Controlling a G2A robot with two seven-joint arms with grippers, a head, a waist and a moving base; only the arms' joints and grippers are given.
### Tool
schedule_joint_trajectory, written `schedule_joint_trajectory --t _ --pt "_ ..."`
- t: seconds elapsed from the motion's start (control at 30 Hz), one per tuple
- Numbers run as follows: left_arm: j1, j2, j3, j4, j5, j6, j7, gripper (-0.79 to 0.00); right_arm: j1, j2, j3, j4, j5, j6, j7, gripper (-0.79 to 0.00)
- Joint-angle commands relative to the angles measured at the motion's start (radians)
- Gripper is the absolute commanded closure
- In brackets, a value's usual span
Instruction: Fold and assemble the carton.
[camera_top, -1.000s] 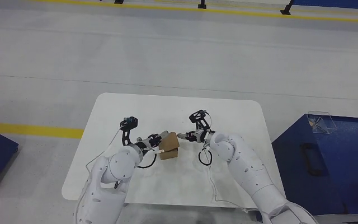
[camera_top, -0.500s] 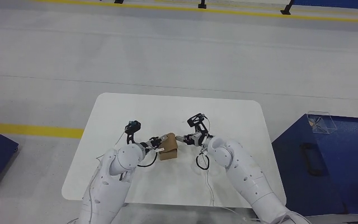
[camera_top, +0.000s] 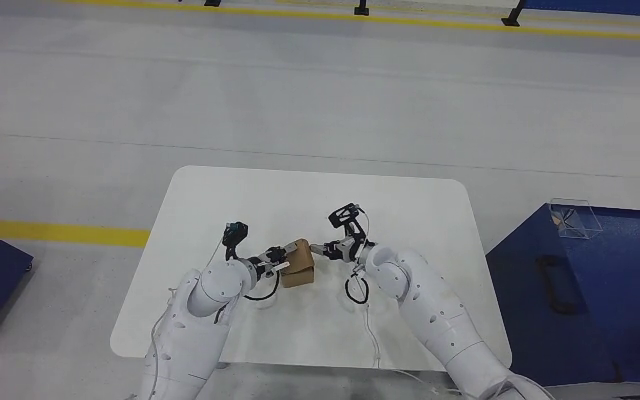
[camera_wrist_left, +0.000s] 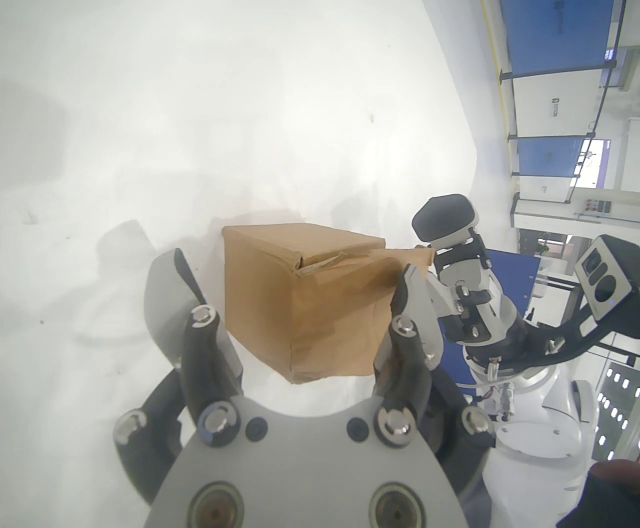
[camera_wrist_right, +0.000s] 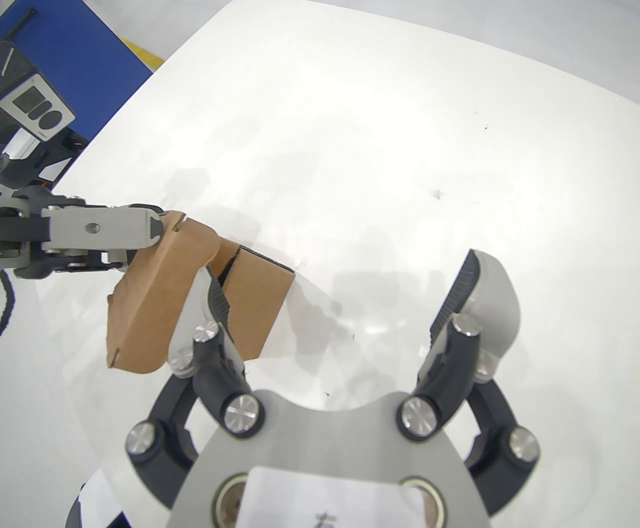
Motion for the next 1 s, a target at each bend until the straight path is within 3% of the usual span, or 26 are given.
schedule_joint_trajectory --t 0.0,0.13,0.27,0.5,0.8,0.97 --pt "-0.001 0.001 0.001 0.002 -0.004 -0.005 -0.002 -0.588 0.003 -0.002 -0.002 0.003 0.001 0.001 0.002 -0.785" --pt "0.005 0.004 0.003 -0.004 -0.02 -0.01 -0.001 -0.573 0.008 -0.005 -0.006 0.01 -0.003 0.005 0.001 -0.785" --pt "0.013 0.006 0.007 -0.015 -0.038 -0.015 -0.004 -0.499 0.011 -0.007 -0.009 0.015 -0.004 0.007 0.0 -0.785" --pt "0.021 0.009 0.017 -0.033 -0.061 -0.016 -0.007 -0.465 0.015 -0.011 -0.011 0.024 -0.006 0.009 0.002 -0.785" --pt "0.013 0.013 0.044 -0.021 -0.049 0.001 -0.001 -0.508 0.025 -0.016 -0.013 0.051 -0.009 0.012 -0.001 -0.785" --pt "0.011 0.015 0.053 -0.021 -0.049 0.007 0.003 -0.483 0.028 -0.017 -0.011 0.061 -0.006 0.009 -0.002 -0.785"
